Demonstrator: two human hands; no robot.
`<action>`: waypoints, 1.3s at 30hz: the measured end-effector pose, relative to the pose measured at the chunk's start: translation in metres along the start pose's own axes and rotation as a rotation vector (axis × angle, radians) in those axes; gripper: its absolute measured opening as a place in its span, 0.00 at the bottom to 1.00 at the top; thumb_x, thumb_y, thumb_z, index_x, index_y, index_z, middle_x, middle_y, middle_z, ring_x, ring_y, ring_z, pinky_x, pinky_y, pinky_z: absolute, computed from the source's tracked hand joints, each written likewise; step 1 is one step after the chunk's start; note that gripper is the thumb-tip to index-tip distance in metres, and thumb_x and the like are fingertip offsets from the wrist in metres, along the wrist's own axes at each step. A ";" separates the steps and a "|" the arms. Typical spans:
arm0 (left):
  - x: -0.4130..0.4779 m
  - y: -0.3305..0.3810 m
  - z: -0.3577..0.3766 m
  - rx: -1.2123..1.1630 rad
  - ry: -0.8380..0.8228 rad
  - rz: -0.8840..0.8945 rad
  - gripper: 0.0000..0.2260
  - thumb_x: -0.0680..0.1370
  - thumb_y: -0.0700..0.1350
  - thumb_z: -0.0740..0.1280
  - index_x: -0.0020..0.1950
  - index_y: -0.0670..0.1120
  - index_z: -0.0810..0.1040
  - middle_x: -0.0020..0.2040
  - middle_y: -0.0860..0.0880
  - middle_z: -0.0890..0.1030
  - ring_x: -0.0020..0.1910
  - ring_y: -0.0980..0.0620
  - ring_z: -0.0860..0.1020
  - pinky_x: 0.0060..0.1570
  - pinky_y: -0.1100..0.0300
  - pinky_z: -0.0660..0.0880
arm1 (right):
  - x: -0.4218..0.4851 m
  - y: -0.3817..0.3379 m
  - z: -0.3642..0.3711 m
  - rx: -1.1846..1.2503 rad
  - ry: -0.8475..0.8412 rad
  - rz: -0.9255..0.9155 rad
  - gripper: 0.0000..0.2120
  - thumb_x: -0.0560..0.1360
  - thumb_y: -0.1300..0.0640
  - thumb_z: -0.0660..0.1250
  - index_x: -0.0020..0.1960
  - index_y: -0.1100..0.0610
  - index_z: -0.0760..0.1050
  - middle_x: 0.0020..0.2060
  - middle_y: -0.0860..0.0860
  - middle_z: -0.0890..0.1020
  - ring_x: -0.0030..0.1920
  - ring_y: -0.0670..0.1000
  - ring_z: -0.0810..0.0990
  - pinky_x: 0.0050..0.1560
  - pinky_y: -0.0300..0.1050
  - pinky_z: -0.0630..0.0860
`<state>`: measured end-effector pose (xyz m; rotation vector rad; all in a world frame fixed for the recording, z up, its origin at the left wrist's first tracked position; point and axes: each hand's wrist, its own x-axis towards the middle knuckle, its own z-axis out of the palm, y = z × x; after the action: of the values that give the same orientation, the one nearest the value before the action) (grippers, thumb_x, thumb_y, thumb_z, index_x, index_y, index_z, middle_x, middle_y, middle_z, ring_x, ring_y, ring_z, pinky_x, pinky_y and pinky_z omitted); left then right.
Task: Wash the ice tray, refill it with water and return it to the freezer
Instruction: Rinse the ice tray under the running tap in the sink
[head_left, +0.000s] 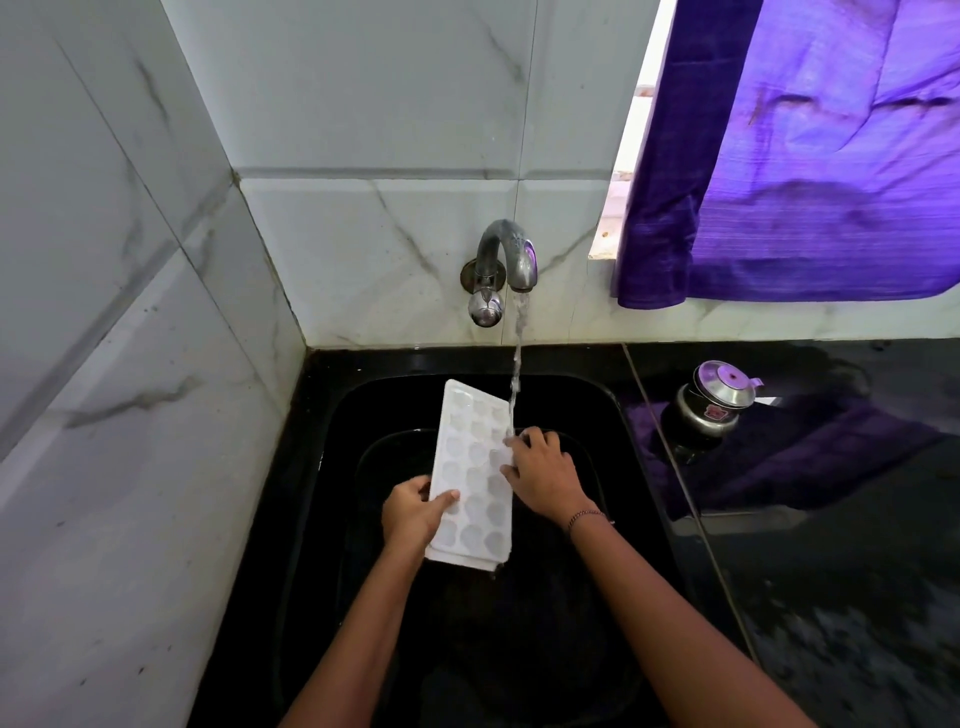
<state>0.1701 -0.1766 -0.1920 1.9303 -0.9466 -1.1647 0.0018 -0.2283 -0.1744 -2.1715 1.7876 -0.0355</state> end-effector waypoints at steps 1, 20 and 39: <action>-0.001 -0.002 0.000 -0.081 -0.023 -0.044 0.14 0.70 0.41 0.74 0.54 0.40 0.80 0.46 0.44 0.84 0.44 0.45 0.82 0.48 0.49 0.80 | -0.001 0.001 -0.001 0.006 0.004 0.004 0.22 0.79 0.49 0.59 0.72 0.52 0.64 0.67 0.53 0.65 0.67 0.56 0.62 0.64 0.56 0.68; -0.033 0.013 -0.003 -0.443 -0.235 -0.111 0.07 0.72 0.36 0.71 0.48 0.36 0.80 0.42 0.41 0.82 0.38 0.45 0.81 0.36 0.56 0.80 | -0.016 0.003 -0.032 -0.137 0.097 0.015 0.19 0.80 0.46 0.56 0.68 0.52 0.69 0.68 0.54 0.64 0.67 0.57 0.62 0.62 0.54 0.67; -0.052 0.044 0.008 -0.476 -0.142 -0.110 0.06 0.74 0.39 0.70 0.47 0.37 0.77 0.39 0.43 0.81 0.37 0.47 0.80 0.34 0.57 0.77 | -0.011 0.004 -0.066 -0.071 0.121 -0.089 0.18 0.80 0.50 0.56 0.69 0.49 0.66 0.70 0.54 0.62 0.69 0.57 0.60 0.64 0.56 0.67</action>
<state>0.1349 -0.1566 -0.1364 1.5453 -0.5683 -1.4549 -0.0188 -0.2334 -0.1109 -2.3436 1.7801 -0.1281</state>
